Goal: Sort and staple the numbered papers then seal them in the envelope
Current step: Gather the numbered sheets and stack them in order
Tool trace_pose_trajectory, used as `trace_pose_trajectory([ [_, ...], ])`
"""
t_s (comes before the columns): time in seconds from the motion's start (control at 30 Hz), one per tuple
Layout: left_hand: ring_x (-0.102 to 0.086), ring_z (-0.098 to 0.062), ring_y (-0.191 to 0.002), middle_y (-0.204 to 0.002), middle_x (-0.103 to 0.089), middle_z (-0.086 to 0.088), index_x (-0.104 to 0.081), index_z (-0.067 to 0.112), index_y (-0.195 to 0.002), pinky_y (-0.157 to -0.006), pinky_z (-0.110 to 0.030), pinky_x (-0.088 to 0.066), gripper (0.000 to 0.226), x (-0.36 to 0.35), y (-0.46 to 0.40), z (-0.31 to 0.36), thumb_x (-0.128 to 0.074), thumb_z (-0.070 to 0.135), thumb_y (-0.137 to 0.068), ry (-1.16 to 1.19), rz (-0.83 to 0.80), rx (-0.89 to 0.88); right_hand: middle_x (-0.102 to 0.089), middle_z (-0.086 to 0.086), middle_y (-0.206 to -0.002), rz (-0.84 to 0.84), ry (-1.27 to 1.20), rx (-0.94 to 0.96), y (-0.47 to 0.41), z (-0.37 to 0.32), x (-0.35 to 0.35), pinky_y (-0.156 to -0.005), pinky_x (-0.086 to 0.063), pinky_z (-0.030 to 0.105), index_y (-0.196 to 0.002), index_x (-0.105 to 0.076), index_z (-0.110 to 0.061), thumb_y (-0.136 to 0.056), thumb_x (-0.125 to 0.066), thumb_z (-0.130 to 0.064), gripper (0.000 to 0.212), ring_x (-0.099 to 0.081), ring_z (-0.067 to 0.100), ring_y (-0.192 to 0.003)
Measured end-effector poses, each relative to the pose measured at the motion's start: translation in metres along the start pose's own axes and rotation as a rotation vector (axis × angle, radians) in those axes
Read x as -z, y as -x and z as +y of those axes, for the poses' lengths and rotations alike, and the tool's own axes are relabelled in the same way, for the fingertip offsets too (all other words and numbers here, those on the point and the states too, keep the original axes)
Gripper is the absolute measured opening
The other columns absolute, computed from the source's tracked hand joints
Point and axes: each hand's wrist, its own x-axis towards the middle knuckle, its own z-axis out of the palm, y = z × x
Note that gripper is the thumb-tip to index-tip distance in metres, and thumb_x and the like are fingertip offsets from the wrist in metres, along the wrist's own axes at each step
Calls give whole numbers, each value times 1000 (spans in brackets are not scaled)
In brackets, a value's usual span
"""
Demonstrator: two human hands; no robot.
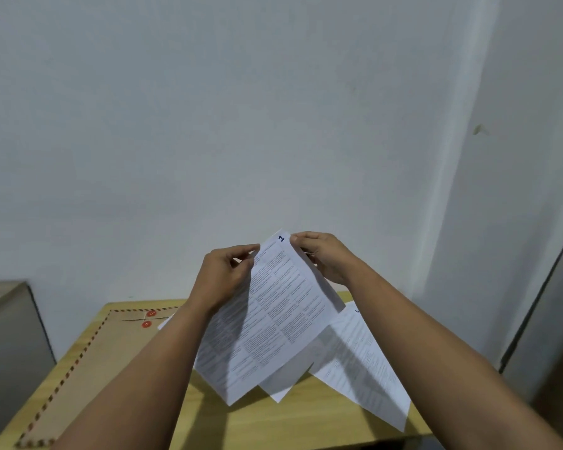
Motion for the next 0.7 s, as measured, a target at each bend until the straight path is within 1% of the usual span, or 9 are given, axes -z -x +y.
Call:
trace_pose_trajectory([
  [0.1, -68, -3, -71, -95, -76, 12, -75, 33, -120, -67, -22, -51, 29, 1, 2, -2, -68, 20, -95, 2, -5, 21, -79, 9, -105, -22, -23, -16, 3, 1, -5, -74, -59, 31, -118, -76, -8, -96, -74, -22, 27, -73, 17, -82],
  [0.17, -68, -4, -70, -94, -76, 11, -75, 33, -120, -67, -24, -51, 28, 1, 4, -3, -68, 22, -96, 0, -19, 35, -79, 12, -109, -45, -8, -23, 4, 2, -7, -77, -62, 35, -118, -76, -8, -94, -76, -19, 26, -75, 20, -88],
  [0.3, -67, -5, -75, -97, -75, 10, -74, 31, -123, -66, -18, -52, 30, 5, 5, 1, -69, 21, -95, 8, -35, 50, -79, 15, -108, -99, 11, -17, 7, -1, -11, -78, -62, 36, -117, -77, -8, -95, -73, -13, 22, -76, 25, -91],
  [0.33, -66, -4, -78, -102, -73, 10, -72, 31, -126, -70, -17, -53, 34, 7, 4, 1, -71, 22, -94, 3, -50, 55, -79, 16, -109, -112, 4, -19, 7, -3, -11, -80, -62, 37, -118, -76, -7, -96, -73, -12, 23, -76, 26, -91],
  [0.43, -64, -1, -101, -114, -68, 14, -60, 37, -139, -85, -27, -52, 50, 11, 1, 0, -74, 35, -90, -38, -166, 90, -77, 19, -114, -132, -37, -32, 5, -7, -12, -84, -63, 40, -121, -75, -5, -96, -71, -10, 25, -75, 28, -94],
  [0.5, -67, -4, -103, -111, -73, 10, -57, 36, -140, -89, -32, -53, 48, 10, 0, 0, -70, 38, -93, -21, -226, 116, -76, 21, -117, -127, -63, -36, 2, -8, -9, -85, -63, 42, -123, -73, -3, -96, -71, -10, 28, -74, 30, -96],
  [0.6, -69, -6, -89, -91, -76, 6, -62, 34, -132, -83, -32, -50, 35, 6, 0, 2, -64, 34, -97, 6, -226, 150, -76, 22, -116, -93, -73, -42, -1, -6, -3, -86, -62, 43, -122, -73, -2, -96, -72, -9, 27, -74, 31, -95],
  [0.67, -61, -7, -67, -70, -67, 8, -66, 34, -124, -70, -27, -46, 28, 2, -1, 3, -63, 27, -97, -10, -225, 149, -78, 18, -113, -52, -27, -45, -2, -2, 2, -87, -62, 43, -120, -75, -6, -95, -73, -10, 26, -75, 29, -94],
  [0.7, -58, -7, -63, -67, -65, 8, -68, 34, -122, -67, -26, -45, 28, 0, -1, 3, -62, 24, -97, -22, -226, 147, -79, 14, -111, -38, 26, -43, -2, 0, 5, -86, -62, 42, -121, -75, -10, -95, -73, -12, 26, -75, 28, -95],
])
